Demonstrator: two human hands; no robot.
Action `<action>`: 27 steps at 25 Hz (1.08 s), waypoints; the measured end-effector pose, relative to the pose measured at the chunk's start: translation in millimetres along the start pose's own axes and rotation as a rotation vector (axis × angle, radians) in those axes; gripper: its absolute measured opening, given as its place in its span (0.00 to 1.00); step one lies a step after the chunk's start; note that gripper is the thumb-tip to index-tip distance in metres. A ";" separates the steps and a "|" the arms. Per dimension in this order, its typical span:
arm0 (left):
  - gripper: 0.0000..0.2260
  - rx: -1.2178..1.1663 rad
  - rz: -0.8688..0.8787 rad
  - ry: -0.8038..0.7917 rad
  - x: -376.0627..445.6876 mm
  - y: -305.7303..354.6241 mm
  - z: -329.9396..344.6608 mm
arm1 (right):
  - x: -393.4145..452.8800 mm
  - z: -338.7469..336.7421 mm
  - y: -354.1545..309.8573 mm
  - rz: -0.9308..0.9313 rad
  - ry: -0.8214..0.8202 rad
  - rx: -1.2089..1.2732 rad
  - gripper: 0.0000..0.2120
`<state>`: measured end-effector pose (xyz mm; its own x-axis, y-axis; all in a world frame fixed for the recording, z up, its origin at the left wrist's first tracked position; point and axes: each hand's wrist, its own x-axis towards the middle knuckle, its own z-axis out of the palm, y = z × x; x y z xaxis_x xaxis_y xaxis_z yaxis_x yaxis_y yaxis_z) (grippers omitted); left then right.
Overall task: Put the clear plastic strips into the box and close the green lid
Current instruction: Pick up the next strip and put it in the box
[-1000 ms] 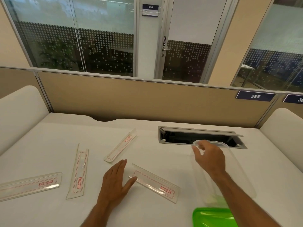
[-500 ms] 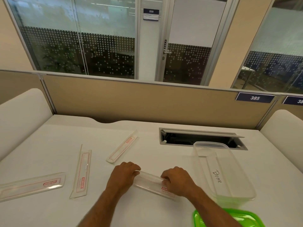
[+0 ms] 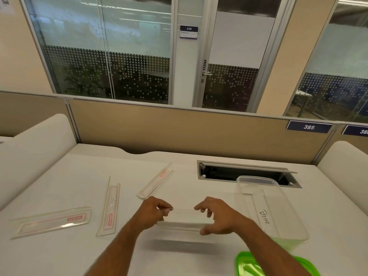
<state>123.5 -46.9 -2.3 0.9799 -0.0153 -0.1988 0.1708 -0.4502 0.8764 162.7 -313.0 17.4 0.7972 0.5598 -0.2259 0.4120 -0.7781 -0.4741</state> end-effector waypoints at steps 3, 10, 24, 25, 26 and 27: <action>0.08 -0.194 -0.112 0.005 -14.8 5.1 -3.9 | -4.2 -4.9 -6.2 0.031 0.040 0.078 0.30; 0.31 -0.521 -0.281 0.082 -36.7 12.2 2.9 | -17.3 -5.1 -20.0 0.101 0.025 0.204 0.24; 0.32 -0.476 -0.109 0.223 -44.7 72.2 67.8 | -10.1 15.6 -66.2 0.219 0.249 0.747 0.39; 0.32 -0.439 -0.103 0.256 -43.1 71.9 67.3 | -10.1 15.7 -65.2 0.203 0.224 0.748 0.41; 0.32 -0.394 -0.086 0.276 -41.5 70.3 64.9 | -10.6 14.1 -63.3 0.186 0.185 0.751 0.42; 0.31 -0.347 -0.060 0.286 -40.6 68.3 61.0 | -11.3 10.7 -60.7 0.169 0.154 0.769 0.43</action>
<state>89.1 -131.5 38.8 0.9479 0.2709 -0.1677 0.2050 -0.1157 0.9719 124.0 -269.1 39.7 0.8969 0.3625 -0.2534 -0.0944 -0.4029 -0.9104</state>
